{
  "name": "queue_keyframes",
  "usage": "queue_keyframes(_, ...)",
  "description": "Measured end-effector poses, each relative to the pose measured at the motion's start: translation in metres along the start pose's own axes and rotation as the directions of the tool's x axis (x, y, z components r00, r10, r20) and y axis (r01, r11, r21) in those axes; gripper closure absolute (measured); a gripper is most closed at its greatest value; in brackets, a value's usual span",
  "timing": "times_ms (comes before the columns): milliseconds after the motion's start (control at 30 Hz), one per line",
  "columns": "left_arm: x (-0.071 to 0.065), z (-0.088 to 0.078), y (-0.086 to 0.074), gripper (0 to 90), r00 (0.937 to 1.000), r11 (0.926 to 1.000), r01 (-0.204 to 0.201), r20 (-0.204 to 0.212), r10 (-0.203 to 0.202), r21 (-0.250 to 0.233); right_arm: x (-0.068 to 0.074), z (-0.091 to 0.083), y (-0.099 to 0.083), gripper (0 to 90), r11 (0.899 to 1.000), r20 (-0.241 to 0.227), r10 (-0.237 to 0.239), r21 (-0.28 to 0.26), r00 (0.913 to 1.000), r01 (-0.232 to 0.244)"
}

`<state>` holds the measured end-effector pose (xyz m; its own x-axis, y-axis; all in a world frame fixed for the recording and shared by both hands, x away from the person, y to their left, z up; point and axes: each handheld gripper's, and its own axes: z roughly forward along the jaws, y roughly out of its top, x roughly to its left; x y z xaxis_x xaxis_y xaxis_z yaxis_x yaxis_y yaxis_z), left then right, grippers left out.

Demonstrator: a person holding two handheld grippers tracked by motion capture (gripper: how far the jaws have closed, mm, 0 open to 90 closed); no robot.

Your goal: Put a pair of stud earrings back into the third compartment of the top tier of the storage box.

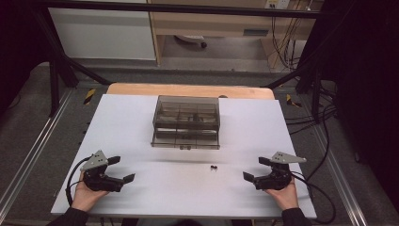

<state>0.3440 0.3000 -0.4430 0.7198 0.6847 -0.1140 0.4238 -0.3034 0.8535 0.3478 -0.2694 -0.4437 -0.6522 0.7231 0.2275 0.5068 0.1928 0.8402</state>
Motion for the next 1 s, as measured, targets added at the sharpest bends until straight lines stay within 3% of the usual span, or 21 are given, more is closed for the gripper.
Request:
queue_keyframes(667, 0.003, -0.001, -0.001, 4.0, 0.9999, 1.0, 0.008, -0.008, -0.008, -0.001, 0.031, 0.033, 0.018, 3.5, 0.997, -0.012, -0.046, 0.069, 0.9989, 0.046)
queue_keyframes(1000, 0.004, -0.002, -0.002, 4.1, 0.9998, 0.9999, 0.012, -0.014, -0.012, -0.003, 0.045, 0.055, 0.026, 10.3, 0.993, -0.006, -0.055, 0.1, 0.9985, 0.055)
